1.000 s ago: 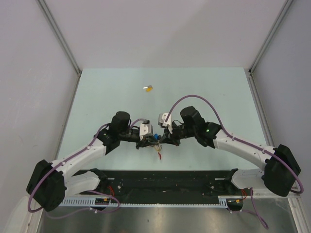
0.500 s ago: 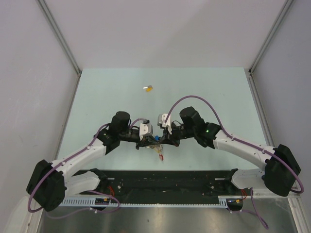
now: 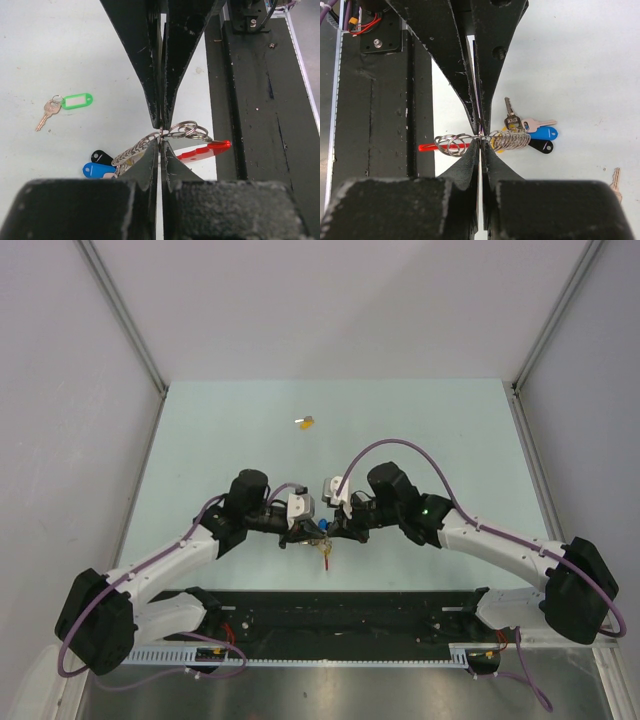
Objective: Put the keys on the keyring
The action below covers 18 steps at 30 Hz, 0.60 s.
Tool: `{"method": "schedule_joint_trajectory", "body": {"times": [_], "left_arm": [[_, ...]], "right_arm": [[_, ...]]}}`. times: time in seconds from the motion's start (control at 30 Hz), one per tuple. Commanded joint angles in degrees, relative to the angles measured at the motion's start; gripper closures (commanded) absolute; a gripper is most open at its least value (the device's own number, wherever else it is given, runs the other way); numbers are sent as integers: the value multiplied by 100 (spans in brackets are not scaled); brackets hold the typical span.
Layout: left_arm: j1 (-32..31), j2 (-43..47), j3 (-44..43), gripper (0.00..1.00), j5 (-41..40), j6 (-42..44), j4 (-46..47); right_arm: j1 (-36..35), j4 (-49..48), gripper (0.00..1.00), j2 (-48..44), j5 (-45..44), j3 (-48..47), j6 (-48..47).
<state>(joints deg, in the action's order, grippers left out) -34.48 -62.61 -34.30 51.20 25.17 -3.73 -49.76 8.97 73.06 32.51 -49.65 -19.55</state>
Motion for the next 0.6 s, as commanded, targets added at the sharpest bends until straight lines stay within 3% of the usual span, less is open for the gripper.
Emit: {"method": "schedule_joint_trajectory", "body": {"times": [0.0,0.2,0.57], "left_arm": [[-33,179,-165,100,84,-135,346],[-33,591,143,100,-92,-530,891],[-24,1233,310,100,-979,-1251,760]], "right_arm": [[-43,-168,96,-142,10,-256,100],[370,-133,68,-669,202,-256,513],[1161,-124,45,-1092,-877,60,1559]]}}
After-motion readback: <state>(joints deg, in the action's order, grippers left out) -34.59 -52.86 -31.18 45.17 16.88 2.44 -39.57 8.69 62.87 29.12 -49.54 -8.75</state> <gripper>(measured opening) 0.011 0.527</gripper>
